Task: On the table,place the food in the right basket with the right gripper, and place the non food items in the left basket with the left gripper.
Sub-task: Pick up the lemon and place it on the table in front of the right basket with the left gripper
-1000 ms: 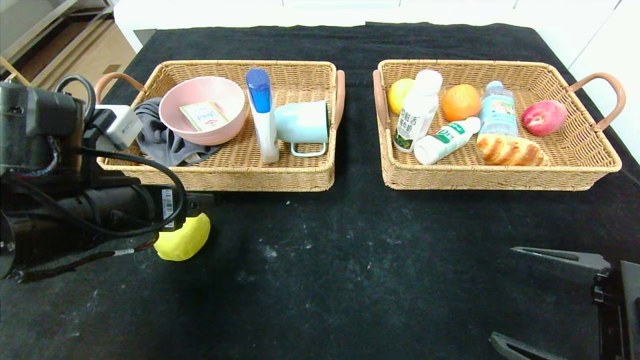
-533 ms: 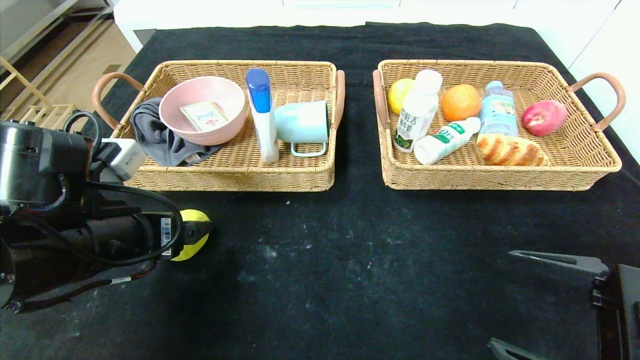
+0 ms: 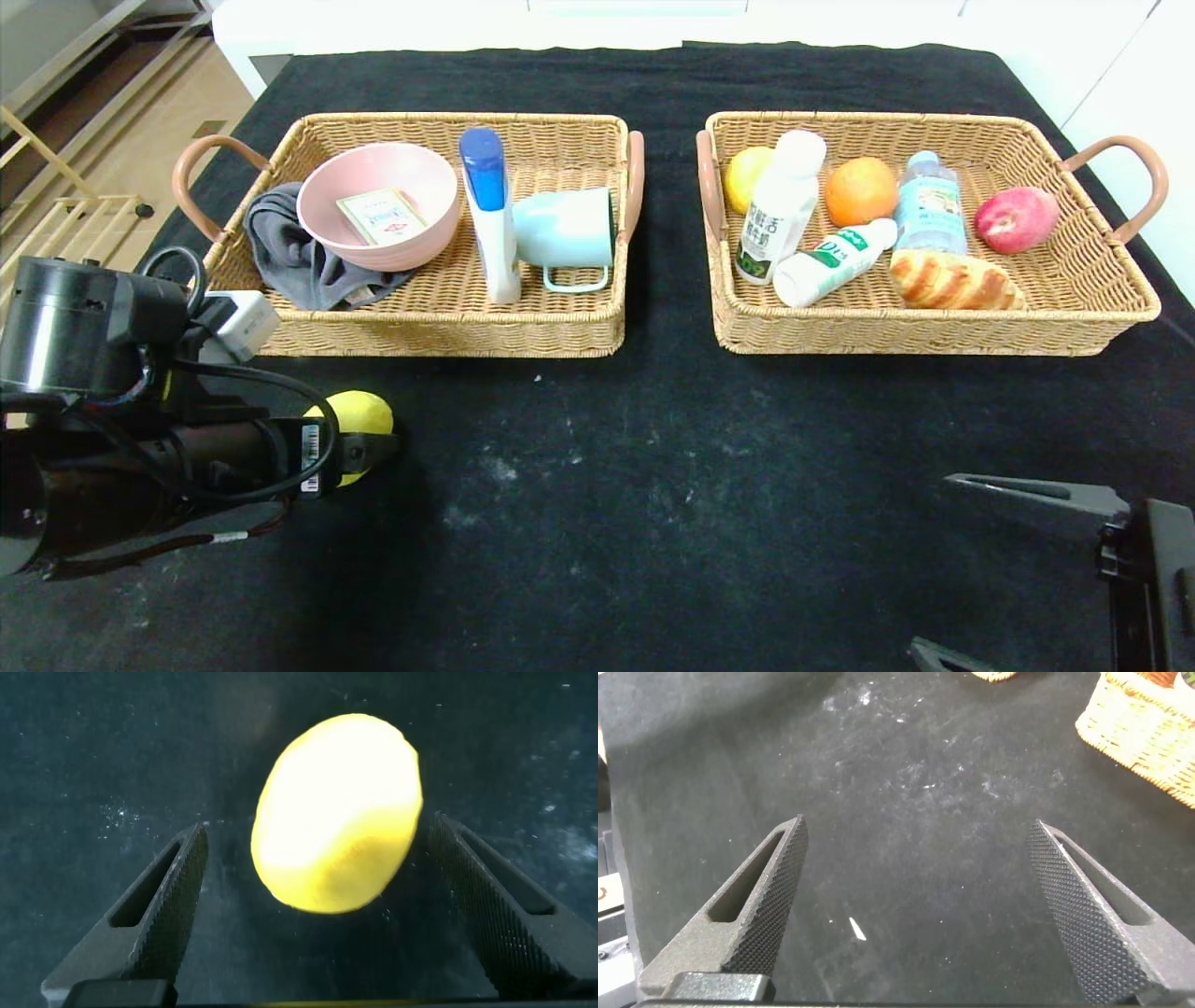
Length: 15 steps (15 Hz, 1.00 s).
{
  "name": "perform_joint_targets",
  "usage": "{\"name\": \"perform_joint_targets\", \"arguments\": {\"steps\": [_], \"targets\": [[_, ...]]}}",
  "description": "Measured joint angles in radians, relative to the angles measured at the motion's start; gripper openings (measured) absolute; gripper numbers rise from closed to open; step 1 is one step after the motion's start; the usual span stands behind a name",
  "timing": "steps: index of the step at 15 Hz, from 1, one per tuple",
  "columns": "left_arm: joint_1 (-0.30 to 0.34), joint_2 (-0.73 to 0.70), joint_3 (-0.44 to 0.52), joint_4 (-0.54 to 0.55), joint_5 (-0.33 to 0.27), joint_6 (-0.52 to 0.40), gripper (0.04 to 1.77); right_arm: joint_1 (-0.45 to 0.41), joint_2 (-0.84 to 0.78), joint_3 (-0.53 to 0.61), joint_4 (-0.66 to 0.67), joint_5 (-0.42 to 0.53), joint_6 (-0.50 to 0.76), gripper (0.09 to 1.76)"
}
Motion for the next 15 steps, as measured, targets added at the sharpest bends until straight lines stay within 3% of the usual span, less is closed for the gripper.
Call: {"name": "perform_joint_targets", "arguments": {"steps": [6,8,10,15], "targets": [[0.003,0.049,-0.024,-0.003,0.005,0.003,1.68,0.001,0.004,0.002,0.0,0.001,-0.001,1.71],[0.007,0.054,-0.033,-0.003,0.004,0.004,1.33,0.001,0.004,0.002,0.0,0.0,-0.001,1.71],[0.008,0.057,-0.032,-0.005,0.001,0.002,1.1,0.001,0.004,0.002,0.0,0.0,-0.003,1.71],[0.005,0.059,-0.027,-0.005,0.002,0.002,1.03,0.001,0.007,0.002,0.0,0.0,-0.003,1.71]]}}
